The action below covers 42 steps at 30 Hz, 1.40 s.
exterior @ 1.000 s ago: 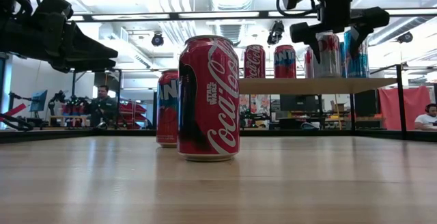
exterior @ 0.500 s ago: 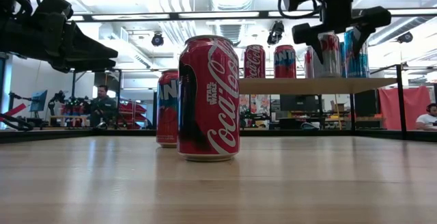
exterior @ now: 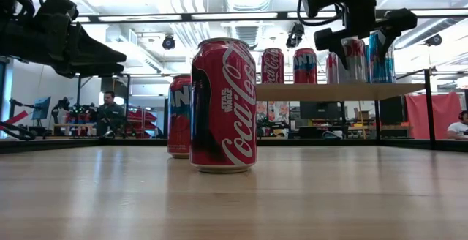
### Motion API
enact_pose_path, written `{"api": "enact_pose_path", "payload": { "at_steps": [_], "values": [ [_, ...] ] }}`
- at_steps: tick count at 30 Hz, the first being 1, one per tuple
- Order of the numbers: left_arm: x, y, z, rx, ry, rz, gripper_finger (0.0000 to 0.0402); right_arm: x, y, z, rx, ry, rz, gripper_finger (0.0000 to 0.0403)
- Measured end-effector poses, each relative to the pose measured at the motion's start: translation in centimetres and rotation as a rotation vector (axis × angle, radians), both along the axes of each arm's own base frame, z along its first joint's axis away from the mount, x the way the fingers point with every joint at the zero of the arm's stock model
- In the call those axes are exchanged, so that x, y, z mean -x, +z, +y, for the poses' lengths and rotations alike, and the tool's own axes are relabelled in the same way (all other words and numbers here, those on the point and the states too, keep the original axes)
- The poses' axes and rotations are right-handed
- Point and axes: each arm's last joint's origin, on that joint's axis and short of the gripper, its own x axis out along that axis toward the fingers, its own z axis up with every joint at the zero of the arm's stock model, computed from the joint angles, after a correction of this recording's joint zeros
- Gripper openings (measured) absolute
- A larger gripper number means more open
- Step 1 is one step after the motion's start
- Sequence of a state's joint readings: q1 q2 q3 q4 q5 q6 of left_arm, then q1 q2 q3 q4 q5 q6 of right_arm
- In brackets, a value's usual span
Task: Place canned beverage on shelf
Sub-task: Put the silver soda can on the shelf aligned with the other silver soda can, then put the red soda can on the shelf aligned with the other red soda can
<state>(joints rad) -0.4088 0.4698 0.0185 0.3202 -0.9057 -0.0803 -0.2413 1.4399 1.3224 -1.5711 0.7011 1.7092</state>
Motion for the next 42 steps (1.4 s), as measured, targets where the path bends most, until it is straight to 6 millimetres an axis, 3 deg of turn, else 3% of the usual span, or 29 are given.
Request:
{"api": "enact_pose_path", "payload": {
  "at_steps": [7, 13, 21, 31, 42],
  "values": [
    [0.0, 0.0, 0.0, 0.0, 0.0, 0.0, 0.04, -0.5, -0.3, 1.1, -0.251, 0.062, -0.029, 0.0325],
    [0.0, 0.0, 0.0, 0.0, 0.0, 0.0, 0.04, -2.0, 0.9, 2.4, -0.506, 0.168, -0.193, 0.0325],
    [0.0, 0.0, 0.0, 0.0, 0.001, 0.0, 0.04, -5.4, 0.4, 4.8, -0.571, 0.267, -0.422, 0.0325],
    [0.0, 0.0, 0.0, 0.0, 0.001, 0.0, 0.04, -10.6, -1.7, 9.4, -0.563, 0.434, -0.429, 0.0325],
    [0.0, 0.0, 0.0, 0.0, 0.001, 0.0, 0.04, -17.1, -3.0, 10.4, -0.544, 0.465, -0.333, 0.0325]
  ]
}}
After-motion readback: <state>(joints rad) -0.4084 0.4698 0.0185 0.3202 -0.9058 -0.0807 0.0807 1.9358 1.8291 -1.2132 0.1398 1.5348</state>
